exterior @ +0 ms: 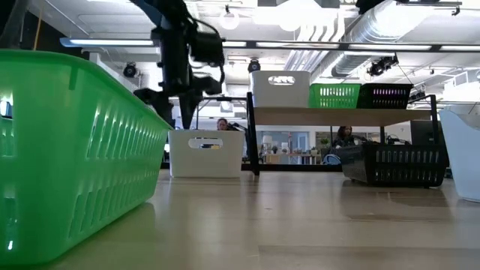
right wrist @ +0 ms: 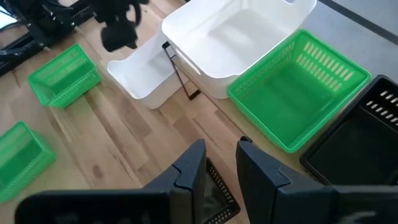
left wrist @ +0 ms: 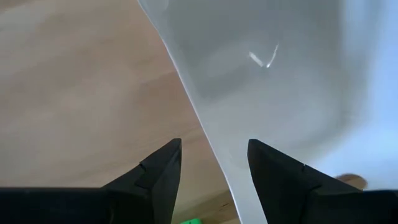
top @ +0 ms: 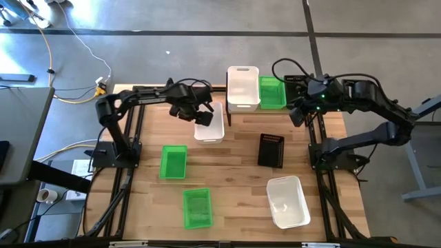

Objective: Stack baskets on shelf by color
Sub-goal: Stack the top white bin on top of the white bin

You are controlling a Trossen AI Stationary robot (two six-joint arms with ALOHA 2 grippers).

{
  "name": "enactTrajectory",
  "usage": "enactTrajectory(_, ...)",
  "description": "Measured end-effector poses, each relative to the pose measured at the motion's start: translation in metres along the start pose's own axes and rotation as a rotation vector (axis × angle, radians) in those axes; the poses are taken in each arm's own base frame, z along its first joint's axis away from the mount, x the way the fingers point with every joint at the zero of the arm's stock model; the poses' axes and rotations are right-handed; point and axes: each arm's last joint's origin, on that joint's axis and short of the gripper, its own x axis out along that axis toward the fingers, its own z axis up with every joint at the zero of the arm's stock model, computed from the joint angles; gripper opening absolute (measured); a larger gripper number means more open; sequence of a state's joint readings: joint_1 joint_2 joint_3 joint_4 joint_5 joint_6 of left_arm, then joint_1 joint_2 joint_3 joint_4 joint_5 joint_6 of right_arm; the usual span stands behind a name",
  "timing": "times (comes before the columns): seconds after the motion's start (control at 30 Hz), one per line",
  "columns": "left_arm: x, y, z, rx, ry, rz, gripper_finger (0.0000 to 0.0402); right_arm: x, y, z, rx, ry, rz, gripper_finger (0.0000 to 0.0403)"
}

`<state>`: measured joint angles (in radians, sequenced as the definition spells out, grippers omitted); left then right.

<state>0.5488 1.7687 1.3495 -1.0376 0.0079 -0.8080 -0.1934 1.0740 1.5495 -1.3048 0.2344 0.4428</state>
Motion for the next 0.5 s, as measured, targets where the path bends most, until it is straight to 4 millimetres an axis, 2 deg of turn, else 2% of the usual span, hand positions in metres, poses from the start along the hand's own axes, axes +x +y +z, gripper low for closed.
enactTrajectory(0.2,0.029,-0.001,0.007,-0.016,0.070,0.056,0.0174,0.000,0.000,0.000,-0.006,0.000,0.000,0.0076)
enactTrajectory(0.5,0.053,-0.002,0.016,-0.034,0.097,0.083,0.0161,0.000,0.000,0.000,-0.006,0.001,0.001,0.0076)
